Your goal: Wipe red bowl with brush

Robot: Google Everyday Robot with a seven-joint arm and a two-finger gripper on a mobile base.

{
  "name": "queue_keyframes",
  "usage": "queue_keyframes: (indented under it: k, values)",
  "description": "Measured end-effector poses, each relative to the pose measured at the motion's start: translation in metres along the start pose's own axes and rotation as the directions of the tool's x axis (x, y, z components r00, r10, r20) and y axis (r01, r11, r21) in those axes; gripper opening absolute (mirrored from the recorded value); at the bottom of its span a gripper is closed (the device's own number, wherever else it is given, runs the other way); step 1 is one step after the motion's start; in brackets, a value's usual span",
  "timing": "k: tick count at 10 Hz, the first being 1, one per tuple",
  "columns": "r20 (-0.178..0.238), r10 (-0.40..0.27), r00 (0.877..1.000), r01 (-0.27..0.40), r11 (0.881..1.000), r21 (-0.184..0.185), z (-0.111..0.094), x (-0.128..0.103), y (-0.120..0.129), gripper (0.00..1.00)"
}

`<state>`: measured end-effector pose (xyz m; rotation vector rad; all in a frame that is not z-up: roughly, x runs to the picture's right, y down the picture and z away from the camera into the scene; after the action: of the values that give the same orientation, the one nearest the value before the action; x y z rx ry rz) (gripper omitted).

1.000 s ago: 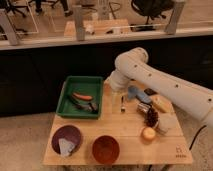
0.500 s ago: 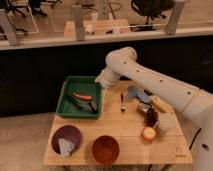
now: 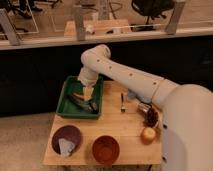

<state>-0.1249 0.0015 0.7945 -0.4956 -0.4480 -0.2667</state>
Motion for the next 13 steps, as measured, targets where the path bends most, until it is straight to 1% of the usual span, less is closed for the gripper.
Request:
queue_keyframes:
  k: [1, 2, 5, 6, 9, 10, 13]
  values:
    - [-0.001, -0.007, 1.0, 0.007, 1.0, -0.022, 0.013, 0.0, 0.001, 0.8]
    - [-0.005, -0.012, 1.0, 0.011, 0.999, -0.053, 0.031, 0.004, 0.006, 0.8]
    - [-0.006, -0.014, 1.0, 0.013, 0.994, -0.106, 0.065, 0.009, 0.012, 0.8]
    - [-0.003, -0.012, 1.0, 0.011, 0.993, -0.117, 0.074, 0.008, 0.012, 0.8]
    - [0.007, -0.006, 1.0, 0.007, 0.991, -0.134, 0.084, 0.003, 0.01, 0.8]
    - [0.007, 0.004, 1.0, -0.003, 0.99, -0.142, 0.091, 0.003, 0.011, 0.78]
    - [-0.006, 0.038, 0.999, -0.038, 0.986, -0.161, 0.105, 0.008, 0.016, 0.55]
